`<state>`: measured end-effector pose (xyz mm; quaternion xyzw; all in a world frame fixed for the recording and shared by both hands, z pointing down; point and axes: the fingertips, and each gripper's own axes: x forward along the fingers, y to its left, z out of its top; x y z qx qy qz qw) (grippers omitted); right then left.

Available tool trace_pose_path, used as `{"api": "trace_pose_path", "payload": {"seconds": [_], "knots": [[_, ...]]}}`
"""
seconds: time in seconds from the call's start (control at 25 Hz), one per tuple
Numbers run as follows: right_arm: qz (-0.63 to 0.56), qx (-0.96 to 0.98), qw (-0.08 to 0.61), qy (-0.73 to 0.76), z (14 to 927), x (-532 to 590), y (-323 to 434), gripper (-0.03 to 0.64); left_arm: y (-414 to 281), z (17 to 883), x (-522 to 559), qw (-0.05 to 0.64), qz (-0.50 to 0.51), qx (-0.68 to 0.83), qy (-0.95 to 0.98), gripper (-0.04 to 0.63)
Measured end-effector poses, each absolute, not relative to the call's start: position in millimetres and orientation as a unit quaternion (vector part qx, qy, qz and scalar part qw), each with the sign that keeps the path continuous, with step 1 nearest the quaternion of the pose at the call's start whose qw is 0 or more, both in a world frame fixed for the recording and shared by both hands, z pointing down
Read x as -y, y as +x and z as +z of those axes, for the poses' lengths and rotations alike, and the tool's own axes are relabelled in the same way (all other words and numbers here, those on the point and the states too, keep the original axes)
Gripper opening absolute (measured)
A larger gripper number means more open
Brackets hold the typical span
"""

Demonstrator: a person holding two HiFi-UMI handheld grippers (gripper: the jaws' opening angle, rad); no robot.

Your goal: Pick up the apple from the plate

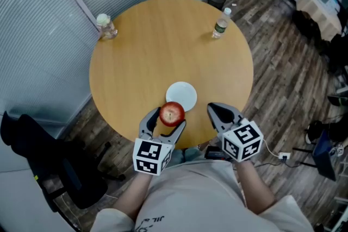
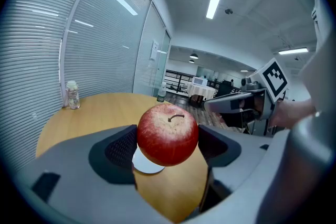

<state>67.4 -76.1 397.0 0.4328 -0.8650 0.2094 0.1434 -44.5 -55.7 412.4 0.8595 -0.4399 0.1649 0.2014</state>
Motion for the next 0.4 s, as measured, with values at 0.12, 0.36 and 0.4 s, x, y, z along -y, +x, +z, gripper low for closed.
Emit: {"api": "trace_pose_path", "payload": {"seconds": [0.12, 0.36, 0.4], "knots": [[0.208, 0.867, 0.142, 0.43, 396.0, 77.0, 66.4, 0.031, -45.5, 412.0, 56.9, 0.202, 0.165, 0.443, 0.858, 0.367], [0.206, 0.87, 0.144, 0.423, 394.8, 77.9, 62.0, 0.031, -45.9, 412.3, 57.2, 0.204, 0.167, 0.445, 0.856, 0.367], [0.206, 0.871, 0.144, 0.422, 394.5, 77.7, 61.6, 0.031, -45.9, 412.4, 57.0, 0.204, 0.167, 0.445, 0.856, 0.367]]}}
